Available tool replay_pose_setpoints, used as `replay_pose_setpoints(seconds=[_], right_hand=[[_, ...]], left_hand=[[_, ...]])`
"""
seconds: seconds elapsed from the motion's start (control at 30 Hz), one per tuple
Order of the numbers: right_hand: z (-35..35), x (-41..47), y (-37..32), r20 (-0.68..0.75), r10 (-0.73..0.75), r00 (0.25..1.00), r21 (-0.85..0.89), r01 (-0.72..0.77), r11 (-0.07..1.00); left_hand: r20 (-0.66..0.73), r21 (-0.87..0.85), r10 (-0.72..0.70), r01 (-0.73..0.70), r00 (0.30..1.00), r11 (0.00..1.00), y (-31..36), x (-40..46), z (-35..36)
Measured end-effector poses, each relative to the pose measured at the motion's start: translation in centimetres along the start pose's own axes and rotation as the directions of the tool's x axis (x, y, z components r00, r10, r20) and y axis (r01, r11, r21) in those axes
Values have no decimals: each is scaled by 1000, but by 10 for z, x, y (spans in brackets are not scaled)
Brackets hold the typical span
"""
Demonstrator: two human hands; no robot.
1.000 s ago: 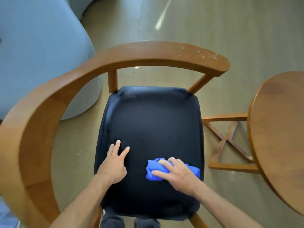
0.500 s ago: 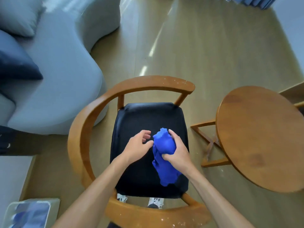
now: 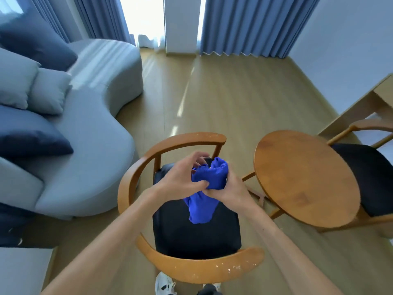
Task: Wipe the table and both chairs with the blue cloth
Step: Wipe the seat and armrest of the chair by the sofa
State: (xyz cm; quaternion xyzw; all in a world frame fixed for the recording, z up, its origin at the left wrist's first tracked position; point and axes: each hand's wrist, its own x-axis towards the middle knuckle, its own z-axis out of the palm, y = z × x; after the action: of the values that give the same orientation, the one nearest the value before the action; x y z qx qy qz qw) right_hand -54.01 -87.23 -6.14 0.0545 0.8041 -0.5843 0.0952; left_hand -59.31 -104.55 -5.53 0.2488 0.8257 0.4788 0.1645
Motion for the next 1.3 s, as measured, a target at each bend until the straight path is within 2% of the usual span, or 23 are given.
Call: replay_pose_setpoints(seconds=[0.1,0.2,0.3,0.43,0.5,0.67,0.8,0.87,0.9,0.97,1.03,1.1,1.17,1.23,1.3], right_hand=[[-8,-11,-19,47,-71,996,40,69,997],[-20,-20,-37,47,-132,990,-51,134,990],[-31,-24,-54,4,-217,976,-251,211,945],[-44,-18,-67,16,-428,904,-558,364,746],[-51,-16,-70,4,-448,894,-647,344,680],[-67,-24,-74,-40,-386,922,-704,248,665],[-62,-30,-77,-33,-383,923,-794,208,570],[-61,-34,-77,-42,-374,926,-787,200,584],[-61,-36,-76,-35,-360,932,-751,213,625],[-62,-42,-75,13,-293,956,-579,246,777],[-66,-50,-77,106,-188,976,-413,215,885],[-70,-53,-73,208,-129,970,-373,201,906],[-71,-53,-63,236,-139,962,-388,225,894],[-72,-53,-53,193,-199,961,-352,257,900],[-74,-55,-49,131,-249,960,-272,276,922]], left_hand=[[-24,110,51,-48,998,993,12,-7,-12],[-33,249,108,-97,994,964,24,-12,-24],[8,433,144,-133,990,891,31,-11,-37],[75,518,127,-147,989,843,46,-5,-47],[110,547,94,-140,989,826,58,-4,-46],[62,639,56,-83,997,765,89,-1,-31],[-106,694,-45,106,993,712,105,9,-2],[-225,626,-89,213,970,750,112,13,14],[-281,555,-129,270,951,786,115,14,21],[-365,333,-259,385,894,861,123,14,30],[-382,87,-427,492,819,866,130,13,33],[-322,-221,-591,548,739,806,136,8,32],[-178,-511,-676,520,715,685,143,1,31],[-83,-590,-671,506,736,629,147,-6,30],[-57,-528,-627,509,777,680,141,-10,30]])
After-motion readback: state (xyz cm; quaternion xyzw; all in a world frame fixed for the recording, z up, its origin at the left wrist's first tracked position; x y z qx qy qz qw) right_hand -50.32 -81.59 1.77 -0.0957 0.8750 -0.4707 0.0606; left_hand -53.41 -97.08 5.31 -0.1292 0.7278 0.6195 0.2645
